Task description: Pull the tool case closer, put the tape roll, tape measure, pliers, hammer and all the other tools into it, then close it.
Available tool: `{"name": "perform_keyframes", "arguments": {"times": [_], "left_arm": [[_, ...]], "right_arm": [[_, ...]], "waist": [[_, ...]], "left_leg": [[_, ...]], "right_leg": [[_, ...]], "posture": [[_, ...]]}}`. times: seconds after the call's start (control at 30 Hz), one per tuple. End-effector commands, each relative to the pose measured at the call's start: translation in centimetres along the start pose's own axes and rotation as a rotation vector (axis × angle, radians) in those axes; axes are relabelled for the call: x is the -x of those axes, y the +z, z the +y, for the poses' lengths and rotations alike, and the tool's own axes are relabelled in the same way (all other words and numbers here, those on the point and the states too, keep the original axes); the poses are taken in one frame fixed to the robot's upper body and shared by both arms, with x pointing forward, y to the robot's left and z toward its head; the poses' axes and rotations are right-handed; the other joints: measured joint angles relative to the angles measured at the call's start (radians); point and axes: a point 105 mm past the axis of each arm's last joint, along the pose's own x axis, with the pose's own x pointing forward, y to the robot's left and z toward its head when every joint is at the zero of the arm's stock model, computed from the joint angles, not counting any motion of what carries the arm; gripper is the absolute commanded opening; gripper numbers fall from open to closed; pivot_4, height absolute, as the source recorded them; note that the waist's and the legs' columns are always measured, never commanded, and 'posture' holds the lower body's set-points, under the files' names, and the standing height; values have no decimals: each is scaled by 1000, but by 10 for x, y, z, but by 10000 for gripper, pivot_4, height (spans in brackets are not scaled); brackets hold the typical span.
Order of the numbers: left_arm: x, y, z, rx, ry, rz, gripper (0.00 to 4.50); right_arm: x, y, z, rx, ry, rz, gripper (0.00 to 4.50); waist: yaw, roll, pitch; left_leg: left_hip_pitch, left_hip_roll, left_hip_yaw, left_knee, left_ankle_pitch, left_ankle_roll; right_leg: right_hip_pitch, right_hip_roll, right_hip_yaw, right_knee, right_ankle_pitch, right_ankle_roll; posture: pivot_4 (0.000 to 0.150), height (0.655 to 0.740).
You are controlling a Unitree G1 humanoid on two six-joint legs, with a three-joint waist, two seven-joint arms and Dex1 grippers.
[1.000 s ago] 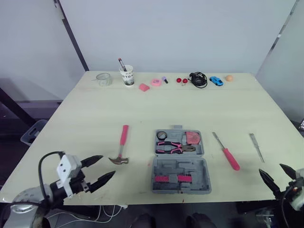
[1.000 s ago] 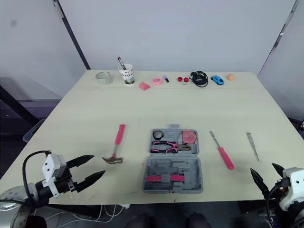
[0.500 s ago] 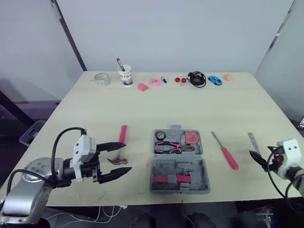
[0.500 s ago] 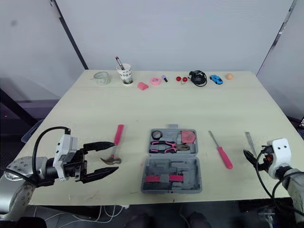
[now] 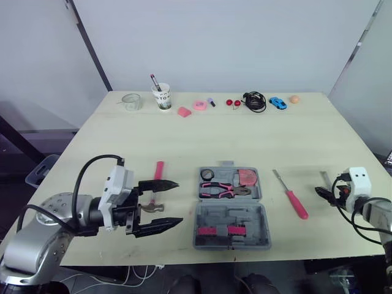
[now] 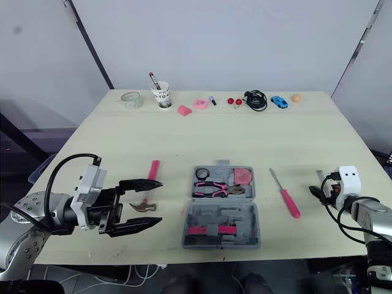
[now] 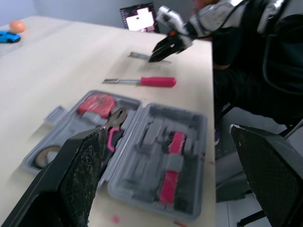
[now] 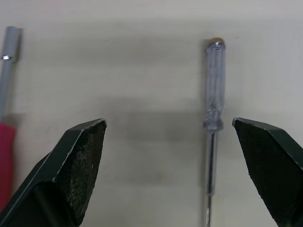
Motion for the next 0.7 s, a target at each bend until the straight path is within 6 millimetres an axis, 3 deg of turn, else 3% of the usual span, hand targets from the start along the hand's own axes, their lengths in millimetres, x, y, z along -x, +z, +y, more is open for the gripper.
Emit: {"name": "perform_keyframes", "arguments": {"times": [0.03,0.23,0.37,0.7], "left_arm": [[0,16,-3,-32,-21,-18,44354],[-4,21,-4,-32,-38,-21,44354],[-4,21,-3,-31,-35,-20,44354],[-6,20,-4,-35,-28,-27,44354]], "right_arm": [[-6,17,-6,31,-22,-17,45000],[-18,16,-11,-27,-76,17,45000],[-19,9,-19,-39,-119,53,45000],[-19,1,-16,-37,-102,61,45000]], "waist": [[0,1,0],[0,1,1],[0,1,1],[0,1,1]], "left_leg": [[0,0,0,0,0,0],[0,0,0,0,0,0],[0,0,0,0,0,0],[0,0,0,0,0,0]], "right_leg": [[0,0,0,0,0,0],[0,1,1,0,0,0],[0,1,1,0,0,0],[0,1,1,0,0,0]], "posture": [[1500,7400],[1500,7400],[1500,7400],[1500,7400]]}}
